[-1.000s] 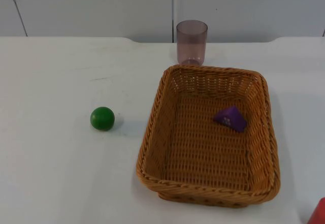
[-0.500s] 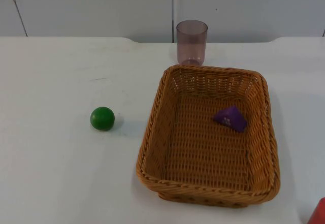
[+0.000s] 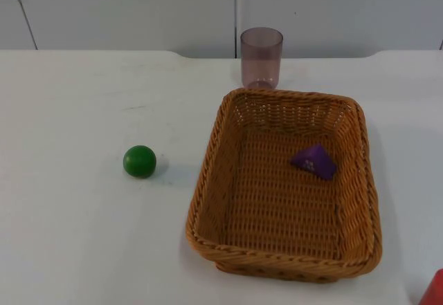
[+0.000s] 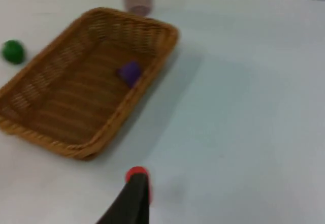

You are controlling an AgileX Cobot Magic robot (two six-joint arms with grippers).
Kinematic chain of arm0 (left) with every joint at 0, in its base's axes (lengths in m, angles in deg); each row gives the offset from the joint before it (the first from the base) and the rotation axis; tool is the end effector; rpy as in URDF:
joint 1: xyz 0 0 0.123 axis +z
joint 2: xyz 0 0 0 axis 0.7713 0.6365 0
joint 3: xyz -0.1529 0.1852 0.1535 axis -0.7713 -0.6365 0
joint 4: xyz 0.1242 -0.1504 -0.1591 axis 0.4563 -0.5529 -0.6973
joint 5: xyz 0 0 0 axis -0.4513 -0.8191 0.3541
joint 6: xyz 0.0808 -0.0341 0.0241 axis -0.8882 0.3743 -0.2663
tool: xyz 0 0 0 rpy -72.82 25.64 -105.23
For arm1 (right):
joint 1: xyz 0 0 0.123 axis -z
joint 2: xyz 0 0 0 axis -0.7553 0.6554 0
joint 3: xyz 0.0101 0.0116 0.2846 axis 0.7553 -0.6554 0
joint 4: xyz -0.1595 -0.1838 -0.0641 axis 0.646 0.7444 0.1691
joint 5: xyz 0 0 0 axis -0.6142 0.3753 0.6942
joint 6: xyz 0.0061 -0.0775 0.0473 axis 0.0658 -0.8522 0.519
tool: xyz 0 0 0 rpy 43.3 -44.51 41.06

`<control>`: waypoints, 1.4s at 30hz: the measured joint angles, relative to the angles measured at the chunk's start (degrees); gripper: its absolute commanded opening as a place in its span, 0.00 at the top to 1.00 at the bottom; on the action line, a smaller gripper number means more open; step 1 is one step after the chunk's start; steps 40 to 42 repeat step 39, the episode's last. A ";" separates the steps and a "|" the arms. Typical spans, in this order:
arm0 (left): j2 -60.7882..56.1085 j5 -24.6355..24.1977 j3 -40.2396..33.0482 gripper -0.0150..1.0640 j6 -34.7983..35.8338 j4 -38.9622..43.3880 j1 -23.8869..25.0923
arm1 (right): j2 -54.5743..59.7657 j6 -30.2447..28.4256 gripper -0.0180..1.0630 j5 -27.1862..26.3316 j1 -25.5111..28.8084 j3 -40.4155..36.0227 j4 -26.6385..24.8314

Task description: Pick up the basket with the left hand and place the triangular block into the basket with the right hand.

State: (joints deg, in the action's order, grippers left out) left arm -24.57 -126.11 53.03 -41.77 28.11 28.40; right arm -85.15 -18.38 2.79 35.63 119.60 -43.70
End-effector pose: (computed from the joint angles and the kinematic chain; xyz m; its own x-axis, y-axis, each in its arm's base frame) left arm -0.0051 -0.0001 0.2763 -0.4394 0.1645 -0.8831 0.3889 0.9210 -0.0219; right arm -0.0073 -0.0033 0.2796 -0.4590 -0.1001 -0.8828 -0.2136 0.9769 0.0003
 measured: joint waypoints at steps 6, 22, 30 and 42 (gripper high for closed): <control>0.00 0.00 0.00 0.01 0.00 0.00 0.00 | 0.00 0.00 0.01 0.00 7.76 0.00 0.00; 0.00 0.00 0.00 0.01 0.00 0.21 0.58 | 0.00 0.00 0.01 -0.10 8.54 0.00 -0.12; 0.00 0.00 0.00 0.01 0.00 0.21 9.50 | 0.00 0.00 0.01 -0.10 8.54 0.00 -0.12; 0.00 0.00 0.00 0.01 0.00 0.21 21.04 | 0.00 0.00 0.01 -0.10 8.54 0.00 -0.12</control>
